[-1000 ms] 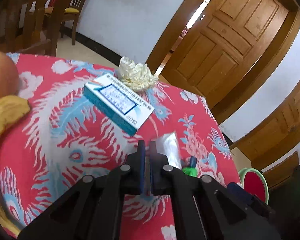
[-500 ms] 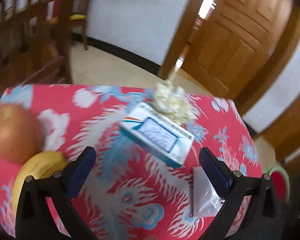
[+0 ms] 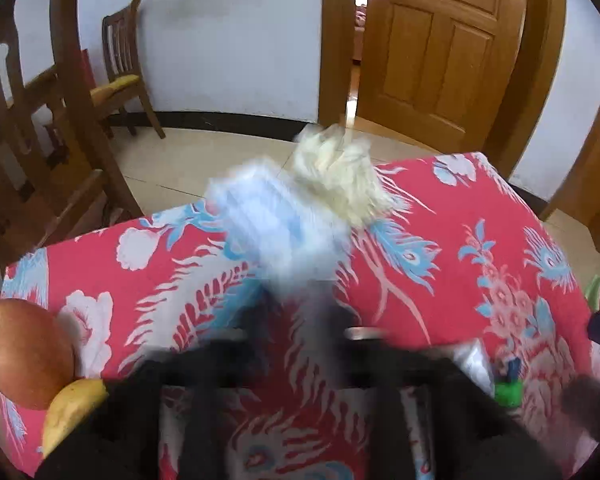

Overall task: Collect trash
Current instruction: 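Grasp the clear plastic bag with the left tool while the right tool grasps the green toy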

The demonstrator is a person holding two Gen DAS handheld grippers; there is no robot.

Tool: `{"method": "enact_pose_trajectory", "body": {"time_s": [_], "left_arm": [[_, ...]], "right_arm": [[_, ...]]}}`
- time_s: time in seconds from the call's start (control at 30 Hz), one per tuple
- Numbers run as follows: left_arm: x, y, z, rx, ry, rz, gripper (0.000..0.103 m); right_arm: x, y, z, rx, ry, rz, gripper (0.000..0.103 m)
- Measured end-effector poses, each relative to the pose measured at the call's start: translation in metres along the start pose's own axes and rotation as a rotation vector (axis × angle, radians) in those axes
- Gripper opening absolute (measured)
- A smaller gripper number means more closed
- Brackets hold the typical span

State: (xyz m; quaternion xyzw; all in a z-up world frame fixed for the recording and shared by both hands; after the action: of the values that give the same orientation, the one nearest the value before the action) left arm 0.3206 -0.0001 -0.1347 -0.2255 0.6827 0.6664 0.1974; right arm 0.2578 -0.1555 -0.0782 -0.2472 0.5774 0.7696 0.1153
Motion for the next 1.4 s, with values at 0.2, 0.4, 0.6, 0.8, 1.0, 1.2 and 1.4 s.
{"method": "enact_pose_trajectory", "body": {"time_s": [0.2,0.4,0.6,0.8,1.0,1.2,1.4], "left_arm": [[0.012,0.027,0.008,0.067,0.027,0.003,0.000],[0.016,0.057,0.020,0.112,0.035,0.008,0.030],[0.007,0.072,0.026,0.135,0.082,-0.038,0.063],[0.017,0.069,0.020,0.157,0.077,-0.023,0.063],[0.025,0.064,0.013,0.172,0.087,-0.004,0.063],[0.029,0.063,-0.007,0.190,0.066,0.013,0.063],[0.034,0.056,-0.046,0.207,0.030,0.036,0.063]], "right_arm": [[0.009,-0.017,0.005,-0.004,-0.016,0.032,0.075],[0.013,-0.019,-0.012,-0.024,-0.078,0.033,0.075],[0.010,-0.019,-0.007,-0.036,-0.062,0.017,0.076],[0.018,-0.025,0.011,-0.056,-0.026,0.030,0.046],[0.025,-0.035,0.015,-0.072,-0.023,0.065,0.040],[0.027,-0.030,0.025,-0.024,0.068,0.035,0.028],[0.031,-0.004,0.003,-0.015,0.046,0.001,0.028]]}}
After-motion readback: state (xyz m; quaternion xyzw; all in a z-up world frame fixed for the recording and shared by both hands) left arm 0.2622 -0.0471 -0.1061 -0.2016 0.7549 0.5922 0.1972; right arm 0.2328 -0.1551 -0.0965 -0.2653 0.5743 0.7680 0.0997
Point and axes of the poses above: each gripper's, at about its wrist camera, not at the fingertips, and y roughly against the way its jaws point, z to its left, x to its underside, the point moved 10 cm from there along -y, roughly the way its jaws point, and after that the axes turned 3 degrees about z, right-handed, at the moved point
